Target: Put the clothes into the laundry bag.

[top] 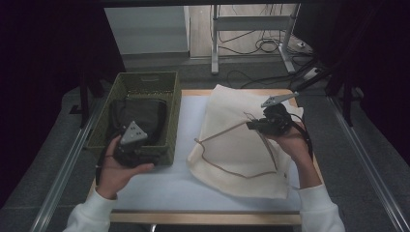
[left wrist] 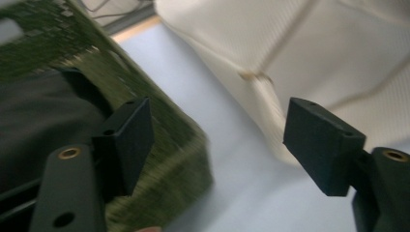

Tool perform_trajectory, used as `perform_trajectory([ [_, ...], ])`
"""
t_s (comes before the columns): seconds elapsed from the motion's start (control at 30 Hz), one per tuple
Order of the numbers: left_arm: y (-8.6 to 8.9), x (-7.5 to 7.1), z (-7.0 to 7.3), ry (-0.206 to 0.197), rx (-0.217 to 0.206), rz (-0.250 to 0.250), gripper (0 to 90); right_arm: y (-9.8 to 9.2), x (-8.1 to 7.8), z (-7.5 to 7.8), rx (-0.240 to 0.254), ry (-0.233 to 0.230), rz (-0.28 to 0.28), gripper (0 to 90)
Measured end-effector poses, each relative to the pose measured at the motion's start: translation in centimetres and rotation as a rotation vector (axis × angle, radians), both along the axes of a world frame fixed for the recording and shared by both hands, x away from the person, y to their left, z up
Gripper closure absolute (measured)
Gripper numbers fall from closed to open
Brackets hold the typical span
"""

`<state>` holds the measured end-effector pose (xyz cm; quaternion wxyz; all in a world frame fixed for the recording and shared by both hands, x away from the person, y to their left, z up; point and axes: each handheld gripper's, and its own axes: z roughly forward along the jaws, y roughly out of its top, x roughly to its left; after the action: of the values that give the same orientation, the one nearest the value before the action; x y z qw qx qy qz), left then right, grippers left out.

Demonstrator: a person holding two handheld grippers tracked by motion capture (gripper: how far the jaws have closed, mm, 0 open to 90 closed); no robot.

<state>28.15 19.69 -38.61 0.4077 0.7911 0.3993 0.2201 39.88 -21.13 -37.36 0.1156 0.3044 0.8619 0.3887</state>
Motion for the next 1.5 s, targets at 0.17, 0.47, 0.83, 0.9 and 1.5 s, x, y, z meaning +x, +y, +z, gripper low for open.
perform_trajectory([
  [0.17,1.4,3.0,1.5,0.007,0.023,0.079,20.0,0.0,0.1,-0.1,-0.005,-0.002,-0.004,86.4],
  [0.47,2.4,9.5,0.3,0.128,0.039,0.147,12.0,0.0,0.0,-0.3,-0.014,-0.006,-0.003,86.3],
  [0.83,2.4,13.1,-0.9,0.205,0.033,0.159,9.5,0.1,0.1,-0.5,-0.014,0.002,-0.004,86.3],
  [0.9,2.3,13.5,-0.9,0.205,0.035,0.165,9.6,0.2,0.1,-0.6,-0.016,0.001,-0.002,86.2],
  [1.5,3.0,18.6,-2.8,0.275,0.032,0.252,5.5,0.1,0.1,-0.7,-0.014,-0.002,-0.004,85.8],
])
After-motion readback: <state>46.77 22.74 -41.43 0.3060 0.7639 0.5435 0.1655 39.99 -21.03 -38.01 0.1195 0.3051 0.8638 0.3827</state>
